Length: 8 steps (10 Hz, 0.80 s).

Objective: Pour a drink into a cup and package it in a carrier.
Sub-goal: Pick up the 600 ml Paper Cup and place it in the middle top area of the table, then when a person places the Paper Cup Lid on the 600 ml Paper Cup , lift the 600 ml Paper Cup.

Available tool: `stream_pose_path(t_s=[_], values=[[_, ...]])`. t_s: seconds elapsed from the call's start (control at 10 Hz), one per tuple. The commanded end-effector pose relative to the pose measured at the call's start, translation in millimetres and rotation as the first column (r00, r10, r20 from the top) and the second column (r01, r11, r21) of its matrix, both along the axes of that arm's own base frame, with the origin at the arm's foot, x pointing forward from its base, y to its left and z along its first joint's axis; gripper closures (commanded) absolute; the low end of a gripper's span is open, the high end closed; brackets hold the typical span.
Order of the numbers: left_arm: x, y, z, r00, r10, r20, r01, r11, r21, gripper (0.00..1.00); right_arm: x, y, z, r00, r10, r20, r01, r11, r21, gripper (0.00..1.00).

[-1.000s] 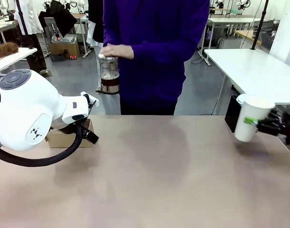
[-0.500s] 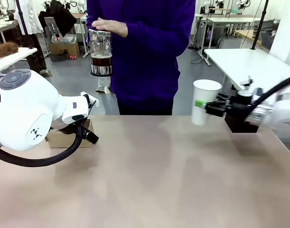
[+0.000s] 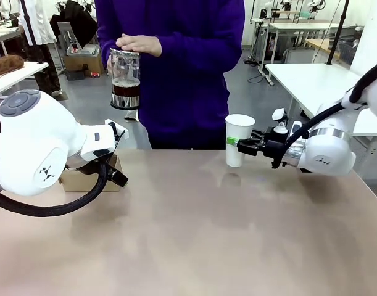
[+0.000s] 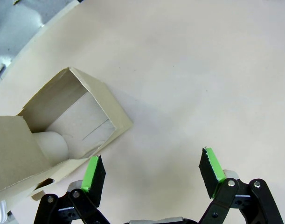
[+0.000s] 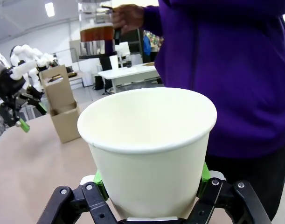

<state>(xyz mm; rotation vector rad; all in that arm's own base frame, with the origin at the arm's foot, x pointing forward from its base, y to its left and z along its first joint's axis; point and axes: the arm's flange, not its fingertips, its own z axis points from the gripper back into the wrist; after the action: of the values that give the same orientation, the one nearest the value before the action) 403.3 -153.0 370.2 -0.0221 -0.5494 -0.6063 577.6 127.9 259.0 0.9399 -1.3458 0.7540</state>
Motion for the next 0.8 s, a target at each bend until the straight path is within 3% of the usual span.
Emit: stream_pose_path(t_s=[0.0, 0.7], values=[[0.1, 0.7, 0.3, 1.0, 0.001, 0.0, -0.001, 1.0, -0.003, 0.0, 10.7, 5.8, -5.8, 0.999, -0.037, 0.014, 0.037, 0.999, -0.004, 0.2], [0.1, 0.7, 0.3, 1.0, 0.001, 0.0, -0.001, 1.0, -0.003, 0.0, 3.5, 0.7, -6.8, 1.0, -0.003, -0.005, 0.003, 1.0, 0.0, 0.2]])
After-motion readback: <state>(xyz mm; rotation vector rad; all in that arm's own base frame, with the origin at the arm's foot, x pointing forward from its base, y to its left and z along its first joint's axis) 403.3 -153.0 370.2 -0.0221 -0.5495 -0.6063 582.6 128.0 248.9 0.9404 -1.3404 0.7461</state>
